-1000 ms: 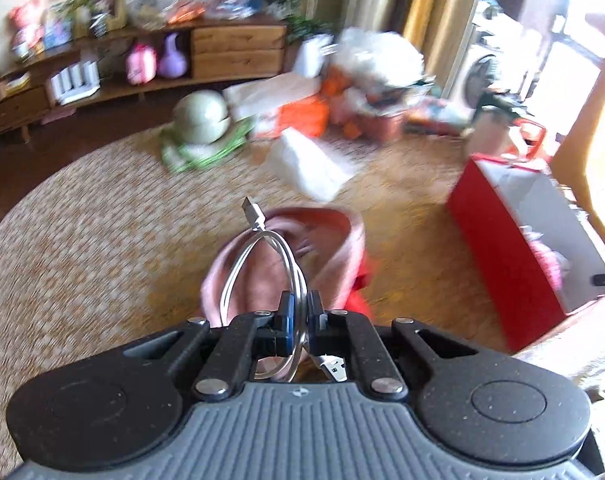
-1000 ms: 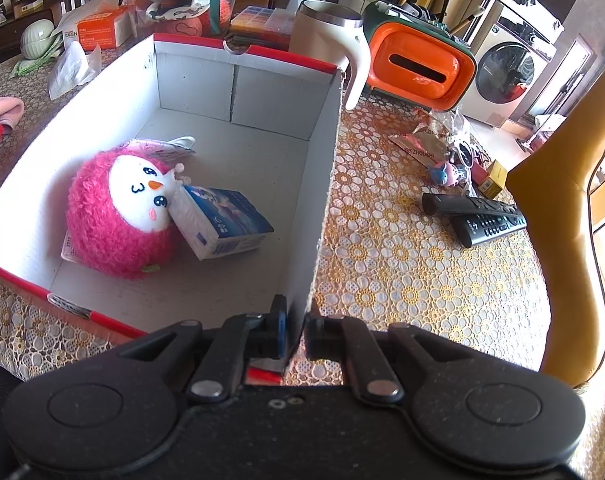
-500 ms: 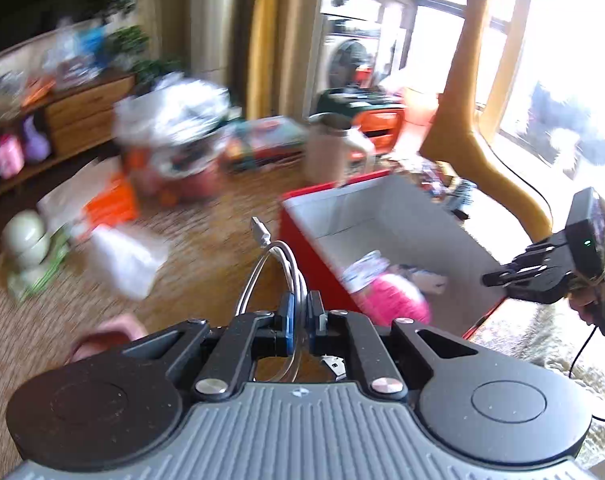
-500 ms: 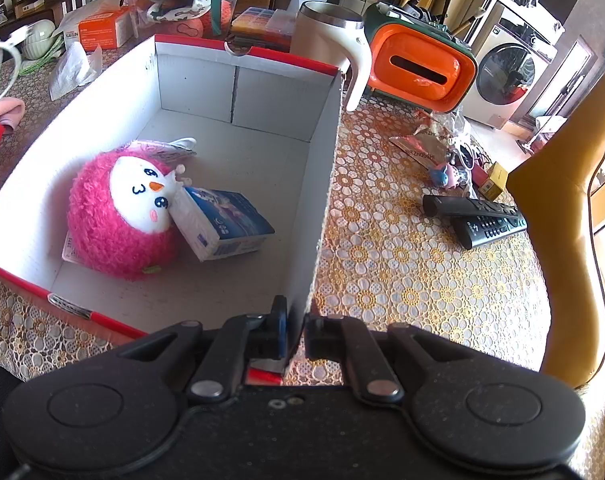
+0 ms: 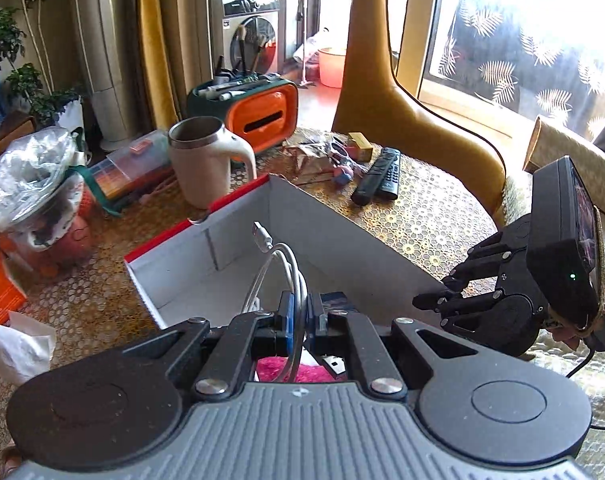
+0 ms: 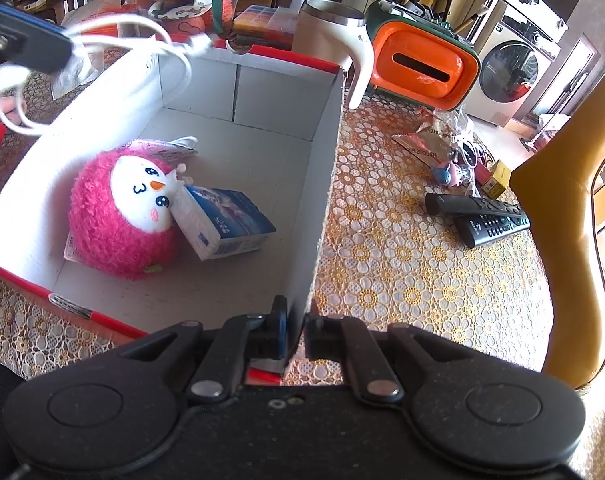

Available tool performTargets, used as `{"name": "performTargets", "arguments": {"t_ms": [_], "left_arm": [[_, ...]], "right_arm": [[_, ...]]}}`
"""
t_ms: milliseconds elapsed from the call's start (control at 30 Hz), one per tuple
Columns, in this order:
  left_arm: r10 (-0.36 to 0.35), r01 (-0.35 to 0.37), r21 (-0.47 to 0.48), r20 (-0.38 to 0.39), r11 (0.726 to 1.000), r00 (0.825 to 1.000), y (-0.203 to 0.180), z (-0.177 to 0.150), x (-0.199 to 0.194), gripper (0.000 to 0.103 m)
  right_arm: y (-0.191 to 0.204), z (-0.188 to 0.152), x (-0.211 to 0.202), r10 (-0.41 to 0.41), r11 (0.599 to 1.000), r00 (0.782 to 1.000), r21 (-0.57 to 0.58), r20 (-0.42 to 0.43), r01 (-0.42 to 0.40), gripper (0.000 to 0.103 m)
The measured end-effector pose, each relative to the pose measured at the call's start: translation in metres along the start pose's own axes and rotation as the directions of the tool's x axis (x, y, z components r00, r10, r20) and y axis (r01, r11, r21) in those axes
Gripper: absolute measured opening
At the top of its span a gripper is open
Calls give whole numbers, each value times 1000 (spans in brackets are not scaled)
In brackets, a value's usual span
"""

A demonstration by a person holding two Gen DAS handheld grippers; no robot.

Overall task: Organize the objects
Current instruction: 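Carry the white cable into the shoebox and open the left tool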

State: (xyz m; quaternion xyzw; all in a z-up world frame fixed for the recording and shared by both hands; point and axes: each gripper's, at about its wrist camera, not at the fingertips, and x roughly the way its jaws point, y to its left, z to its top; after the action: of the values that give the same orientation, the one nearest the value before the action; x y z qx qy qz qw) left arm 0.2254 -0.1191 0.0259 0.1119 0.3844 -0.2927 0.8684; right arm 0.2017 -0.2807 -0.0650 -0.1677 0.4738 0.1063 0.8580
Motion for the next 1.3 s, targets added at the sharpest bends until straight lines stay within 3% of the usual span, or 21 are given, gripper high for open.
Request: {"name": "performTargets", "arguments": {"t_ms": [167, 500, 1033, 1300], "left_arm": [[1, 2, 74, -42, 997, 999, -21, 6, 32, 5], [0, 8, 63, -118, 998, 993, -28, 2, 81, 5], [15, -9, 34, -191, 999, 982, -24, -12, 105, 7], [8, -6, 14, -170, 1000, 985, -20, -14, 94, 35]], "right_arm": [[-1, -1, 0, 7, 1000, 1000, 3, 2, -7, 7], [-2, -2, 1, 12, 1000, 1000, 8, 6, -12, 6], [-1, -1, 0, 8, 1000, 1000, 7, 6, -8, 6], [-1, -2, 0, 6, 1000, 1000, 4, 4, -6, 6]]}}
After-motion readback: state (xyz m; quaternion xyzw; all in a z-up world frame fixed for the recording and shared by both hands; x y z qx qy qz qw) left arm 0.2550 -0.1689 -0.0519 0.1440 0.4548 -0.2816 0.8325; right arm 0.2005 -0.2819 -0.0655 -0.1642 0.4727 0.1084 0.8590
